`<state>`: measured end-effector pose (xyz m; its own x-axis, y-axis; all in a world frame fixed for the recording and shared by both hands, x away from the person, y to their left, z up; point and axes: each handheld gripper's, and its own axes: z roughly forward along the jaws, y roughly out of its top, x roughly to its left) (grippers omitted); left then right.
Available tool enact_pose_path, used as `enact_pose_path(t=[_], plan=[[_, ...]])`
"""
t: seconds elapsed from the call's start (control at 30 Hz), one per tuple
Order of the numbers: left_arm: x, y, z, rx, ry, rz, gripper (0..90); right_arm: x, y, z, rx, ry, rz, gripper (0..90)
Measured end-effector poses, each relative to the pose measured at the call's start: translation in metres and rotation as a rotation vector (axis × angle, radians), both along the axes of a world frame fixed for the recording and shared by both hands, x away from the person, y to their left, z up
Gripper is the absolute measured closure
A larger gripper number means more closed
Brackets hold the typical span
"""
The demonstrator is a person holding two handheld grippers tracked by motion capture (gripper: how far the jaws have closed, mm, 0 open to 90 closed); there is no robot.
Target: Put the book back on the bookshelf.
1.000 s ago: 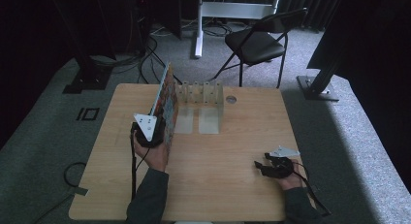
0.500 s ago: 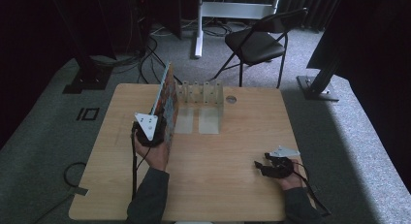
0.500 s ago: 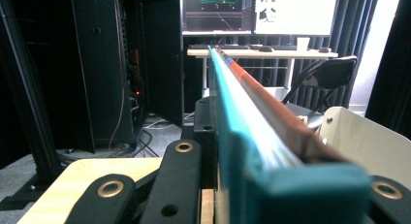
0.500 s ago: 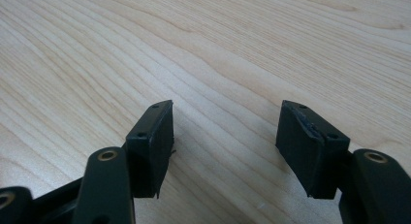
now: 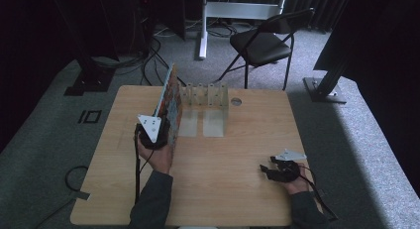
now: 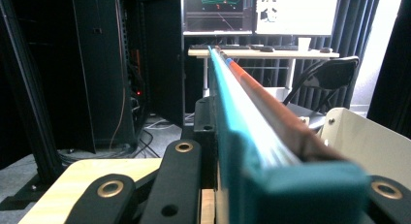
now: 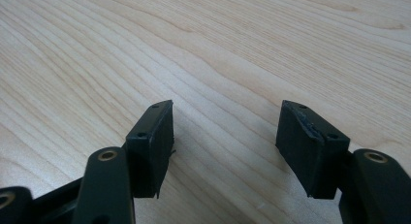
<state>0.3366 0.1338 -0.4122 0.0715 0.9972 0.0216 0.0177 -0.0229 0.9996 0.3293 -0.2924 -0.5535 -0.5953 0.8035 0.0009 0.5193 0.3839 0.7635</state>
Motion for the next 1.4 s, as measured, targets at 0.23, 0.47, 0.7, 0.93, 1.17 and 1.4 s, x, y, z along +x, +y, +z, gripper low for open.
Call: enact_pose_path(t=[0.23, 0.47, 0.7, 0.93, 1.17, 1.4], plan=[[0.0014, -0.0011, -0.0006, 0.007, -0.003, -0.005, 80.2, 0.0000, 0.0000, 0.0000, 0.000, 0.000, 0.000, 38.0], [0.0028, 0.0000, -0.0003, 0.008, -0.001, -0.004, 80.1, -0.0001, 0.0002, 0.0000, -0.001, -0.001, -0.001, 38.0], [0.0020, 0.0023, -0.0009, -0.006, 0.005, -0.001, 80.0, -0.0002, 0.0003, 0.0000, -0.002, -0.001, 0.000, 38.0], [0.0010, 0.0039, -0.0021, -0.015, 0.005, 0.000, 79.9, -0.0003, 0.0005, 0.0000, -0.002, -0.001, -0.001, 38.0], [-0.0005, 0.0069, -0.0026, -0.017, 0.016, -0.007, 79.9, -0.0005, 0.0007, 0.0000, -0.002, -0.001, -0.002, 37.9], [-0.0010, 0.0083, -0.0034, -0.011, 0.015, -0.003, 79.0, -0.0006, 0.0008, 0.0000, -0.002, 0.000, -0.003, 37.7]])
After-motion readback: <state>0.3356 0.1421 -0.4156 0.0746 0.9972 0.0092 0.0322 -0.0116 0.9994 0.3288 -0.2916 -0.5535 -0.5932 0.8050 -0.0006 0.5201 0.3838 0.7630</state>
